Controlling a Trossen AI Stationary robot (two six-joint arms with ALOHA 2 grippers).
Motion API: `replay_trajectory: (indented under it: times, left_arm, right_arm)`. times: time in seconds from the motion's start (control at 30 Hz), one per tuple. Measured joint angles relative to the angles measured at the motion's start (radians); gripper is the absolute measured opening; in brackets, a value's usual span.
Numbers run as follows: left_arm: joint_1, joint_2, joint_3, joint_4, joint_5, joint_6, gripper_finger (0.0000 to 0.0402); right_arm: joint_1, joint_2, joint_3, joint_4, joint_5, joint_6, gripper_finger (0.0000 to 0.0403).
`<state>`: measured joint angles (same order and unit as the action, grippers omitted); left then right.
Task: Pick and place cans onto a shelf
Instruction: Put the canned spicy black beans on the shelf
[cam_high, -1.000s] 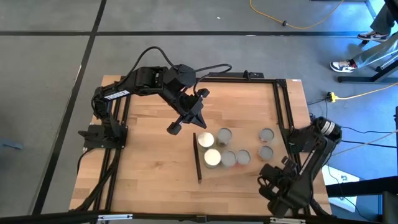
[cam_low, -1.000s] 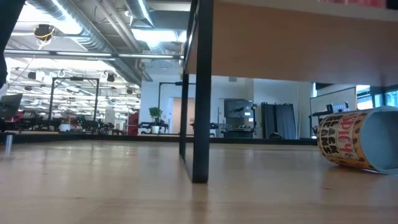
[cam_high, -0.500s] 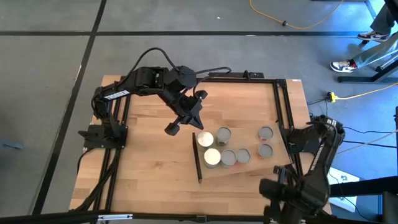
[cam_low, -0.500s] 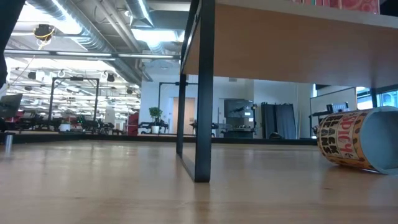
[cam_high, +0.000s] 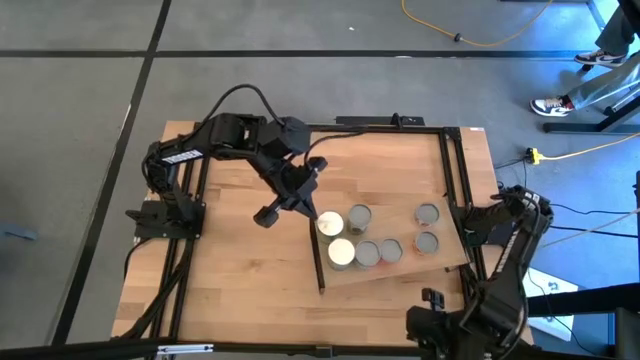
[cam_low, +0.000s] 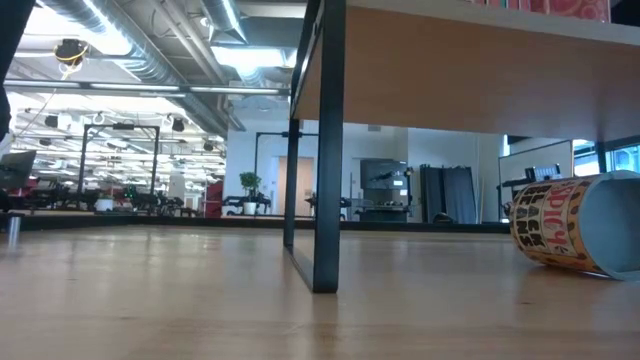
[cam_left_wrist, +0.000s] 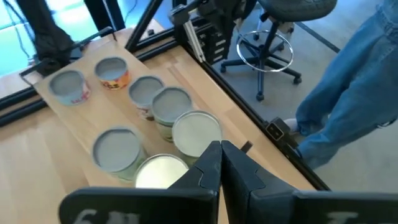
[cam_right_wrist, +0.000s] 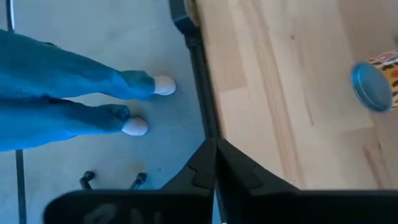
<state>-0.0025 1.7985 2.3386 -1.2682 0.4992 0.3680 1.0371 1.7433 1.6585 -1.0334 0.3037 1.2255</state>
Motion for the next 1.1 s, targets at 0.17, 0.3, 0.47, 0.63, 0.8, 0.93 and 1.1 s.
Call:
replay_trajectory:
  times: [0.17,0.3,0.47,0.63,0.8,0.93,1.1]
  left_arm:
    - [-0.008,-0.014,0.0,-0.007,0.0,0.0,0.0]
    - [-0.011,-0.029,0.0,-0.035,0.002,0.0,0.0]
    - [-0.018,-0.05,0.0,-0.054,0.001,-0.003,0.0]
    - [-0.018,-0.063,0.0,-0.085,0.0,-0.026,0.0]
    - [-0.018,-0.061,0.0,-0.119,0.0,-0.026,0.0]
    - [-0.018,-0.061,0.0,-0.131,0.0,-0.026,0.0]
    - [-0.018,-0.061,0.0,-0.137,-0.011,-0.026,0.0]
  right_arm:
    - [-0.033,0.005,0.0,-0.008,-0.045,0.003,0.0048]
    - [-0.048,0.024,0.0,-0.022,-0.068,-0.006,0.0084]
    - [-0.049,0.075,0.0,-0.012,-0.089,-0.189,0.01]
    - [-0.051,0.152,0.0,-0.049,-0.088,-0.275,0.0101]
    - [-0.066,0.231,0.0,-0.153,-0.063,-0.287,0.0097]
    - [-0.076,0.281,-0.001,-0.242,-0.063,-0.262,0.0094]
    - [-0.086,0.31,0.0,-0.255,-0.038,-0.23,0.0094]
